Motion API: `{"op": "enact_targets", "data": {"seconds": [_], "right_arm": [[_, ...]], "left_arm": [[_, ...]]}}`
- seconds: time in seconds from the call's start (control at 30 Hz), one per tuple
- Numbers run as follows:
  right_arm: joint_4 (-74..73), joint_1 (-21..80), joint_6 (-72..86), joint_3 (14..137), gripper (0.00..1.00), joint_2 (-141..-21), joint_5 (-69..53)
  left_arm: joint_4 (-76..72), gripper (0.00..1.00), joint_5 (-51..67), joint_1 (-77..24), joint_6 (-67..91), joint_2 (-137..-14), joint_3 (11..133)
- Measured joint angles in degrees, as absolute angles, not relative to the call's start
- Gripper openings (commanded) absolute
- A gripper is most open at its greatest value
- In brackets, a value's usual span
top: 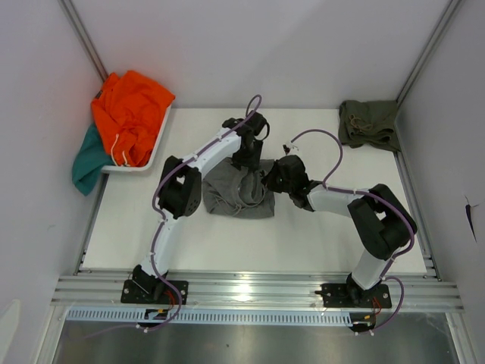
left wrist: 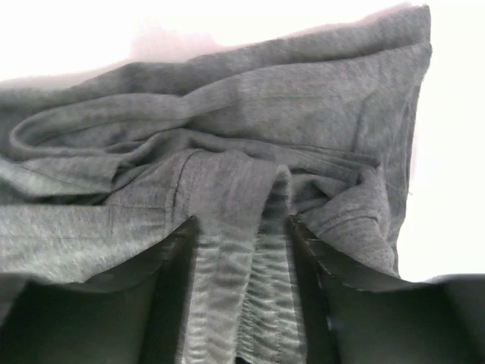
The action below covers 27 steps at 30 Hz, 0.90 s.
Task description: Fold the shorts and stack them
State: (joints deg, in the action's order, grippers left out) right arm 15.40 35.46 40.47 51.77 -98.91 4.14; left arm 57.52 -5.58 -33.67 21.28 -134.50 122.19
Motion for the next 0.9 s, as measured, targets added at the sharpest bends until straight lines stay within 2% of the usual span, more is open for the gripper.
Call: {"op": "enact_targets", "data": {"seconds": [0.03,0.13,0.23,0.3,0.9], "right_arm": [[15.42,35.46,40.49,51.70,0.00,-98.91,4.12],[15.64,35.46,40.49,51.48,0.00,-98.89,4.14],[15.81,35.46,40.49,51.40,0.00,-98.89,4.14],[15.81,35.46,40.49,51.40,0.00,-98.89,4.12],[17.93,34.65,40.47,50.89,0.00,-99.48,1.76]], "left_arm": [[57.52,0.30,-5.91,-33.91,21.17,-134.61,122.19],[57.12,0.06,-6.39,-34.24,21.06,-134.65,122.19],[56.45,0.06,-6.87,-34.50,20.91,-134.63,121.97],[56.16,0.01,-7.03,-34.57,20.86,-134.65,121.73],[55.64,0.00,-8.95,-34.59,19.03,-130.80,118.45]]}}
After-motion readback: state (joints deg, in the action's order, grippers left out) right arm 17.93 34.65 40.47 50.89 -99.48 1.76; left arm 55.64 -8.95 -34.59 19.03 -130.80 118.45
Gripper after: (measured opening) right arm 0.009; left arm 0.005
